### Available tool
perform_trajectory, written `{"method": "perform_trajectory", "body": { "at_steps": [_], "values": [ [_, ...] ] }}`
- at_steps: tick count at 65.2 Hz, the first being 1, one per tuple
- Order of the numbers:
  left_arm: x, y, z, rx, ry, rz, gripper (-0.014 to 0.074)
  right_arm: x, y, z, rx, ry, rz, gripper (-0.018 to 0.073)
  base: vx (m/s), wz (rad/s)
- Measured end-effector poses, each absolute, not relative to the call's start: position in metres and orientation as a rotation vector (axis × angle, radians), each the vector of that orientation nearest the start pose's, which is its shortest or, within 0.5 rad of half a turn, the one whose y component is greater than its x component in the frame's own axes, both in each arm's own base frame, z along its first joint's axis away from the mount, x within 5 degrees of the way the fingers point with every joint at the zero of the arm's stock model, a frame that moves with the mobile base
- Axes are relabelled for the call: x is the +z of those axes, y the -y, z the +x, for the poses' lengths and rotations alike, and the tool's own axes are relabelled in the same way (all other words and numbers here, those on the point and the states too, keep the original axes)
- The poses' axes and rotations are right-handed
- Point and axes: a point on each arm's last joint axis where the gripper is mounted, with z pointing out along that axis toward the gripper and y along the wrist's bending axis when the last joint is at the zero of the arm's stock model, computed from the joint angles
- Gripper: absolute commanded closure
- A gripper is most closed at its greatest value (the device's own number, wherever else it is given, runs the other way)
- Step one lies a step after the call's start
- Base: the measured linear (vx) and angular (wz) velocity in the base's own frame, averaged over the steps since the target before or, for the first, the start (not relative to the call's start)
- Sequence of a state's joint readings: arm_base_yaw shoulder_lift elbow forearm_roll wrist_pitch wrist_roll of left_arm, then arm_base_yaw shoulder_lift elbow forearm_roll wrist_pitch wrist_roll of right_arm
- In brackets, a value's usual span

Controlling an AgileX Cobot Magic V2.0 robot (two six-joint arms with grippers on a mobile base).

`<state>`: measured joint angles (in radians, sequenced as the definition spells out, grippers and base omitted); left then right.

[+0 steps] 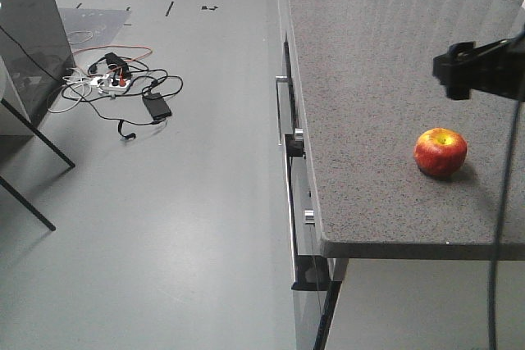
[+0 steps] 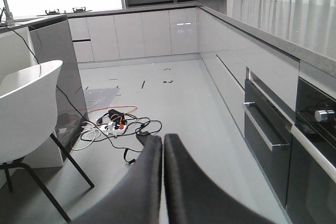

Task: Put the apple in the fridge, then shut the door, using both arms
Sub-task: 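Lower the open right gripper over the apple on the countertop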

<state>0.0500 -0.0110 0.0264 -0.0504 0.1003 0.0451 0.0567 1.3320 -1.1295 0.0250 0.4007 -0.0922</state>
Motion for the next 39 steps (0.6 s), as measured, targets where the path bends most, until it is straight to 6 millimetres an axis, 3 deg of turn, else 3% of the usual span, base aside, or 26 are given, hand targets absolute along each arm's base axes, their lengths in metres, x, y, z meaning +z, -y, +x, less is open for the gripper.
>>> {"method": "perform_trajectory", "body": {
  "at_steps": [7, 19, 39],
  "values": [
    [0.196, -0.002, 0.057, 0.031, -1.599, -0.04, 0.0603, 0.332, -0.009, 0.328, 0.017, -2.177, -0.046, -0.0104, 0.0, 0.0],
    [0.196, -0.002, 0.057, 0.031, -1.599, -0.04, 0.0603, 0.301, 0.007, 0.357, 0.004, -2.311, 0.025, -0.0099, 0.0, 0.0],
    [0.196, -0.002, 0.057, 0.031, -1.599, -0.04, 0.0603, 0.283, 0.005, 0.388, 0.013, -2.364, 0.001, -0.0091, 0.0, 0.0]
  ]
}}
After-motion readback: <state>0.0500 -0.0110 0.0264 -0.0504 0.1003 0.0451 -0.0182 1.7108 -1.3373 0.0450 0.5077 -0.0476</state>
